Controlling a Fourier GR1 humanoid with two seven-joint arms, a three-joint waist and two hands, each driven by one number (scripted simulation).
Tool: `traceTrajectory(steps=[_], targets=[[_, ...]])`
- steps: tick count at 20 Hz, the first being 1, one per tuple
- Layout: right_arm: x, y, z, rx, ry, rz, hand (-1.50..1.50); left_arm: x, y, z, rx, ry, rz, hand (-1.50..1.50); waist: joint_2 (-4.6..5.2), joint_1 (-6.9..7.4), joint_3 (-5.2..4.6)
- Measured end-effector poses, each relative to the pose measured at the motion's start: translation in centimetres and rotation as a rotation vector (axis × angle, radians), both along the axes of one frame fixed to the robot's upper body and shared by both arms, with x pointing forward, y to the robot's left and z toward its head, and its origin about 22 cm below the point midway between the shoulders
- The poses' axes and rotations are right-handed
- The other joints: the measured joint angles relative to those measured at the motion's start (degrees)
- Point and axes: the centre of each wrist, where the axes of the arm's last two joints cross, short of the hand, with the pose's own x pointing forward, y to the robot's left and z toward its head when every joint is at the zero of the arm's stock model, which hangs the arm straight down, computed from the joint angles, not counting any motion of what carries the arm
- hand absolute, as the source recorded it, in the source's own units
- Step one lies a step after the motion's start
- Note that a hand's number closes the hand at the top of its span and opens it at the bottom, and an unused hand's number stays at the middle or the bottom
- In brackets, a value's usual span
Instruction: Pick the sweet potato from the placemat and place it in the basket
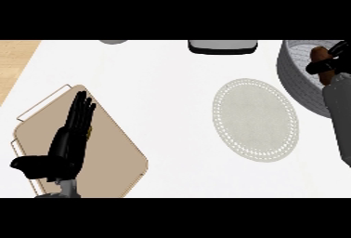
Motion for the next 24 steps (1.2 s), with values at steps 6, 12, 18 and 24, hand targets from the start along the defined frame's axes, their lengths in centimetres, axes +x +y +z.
traceTrajectory(steps=[6, 12, 18, 24], targets=[[-0.6, -2.8, -2.1, 0.016, 0.011, -0.003, 1.50, 0.2, 0.2, 0.9, 0.003, -0.008, -0.004, 0.00, 0.09, 0.26, 0.03], [-1.0, -4.2, -3.7, 0.041, -0.013, -0.013, 1.50, 0.5, 0.2, 0.6, 0.006, -0.007, -0.012, 0.00, 0.12, 0.38, 0.00], [-1.8, -5.6, -4.9, 0.076, -0.034, -0.059, 1.50, 0.5, 0.5, 0.8, 0.007, -0.005, -0.008, 0.00, 0.13, 0.37, 0.02], [-2.8, -7.3, -6.4, 0.109, -0.012, -0.079, -1.50, 0.8, 0.3, 0.6, 0.006, -0.013, -0.017, 0.00, 0.30, 0.70, 0.05]])
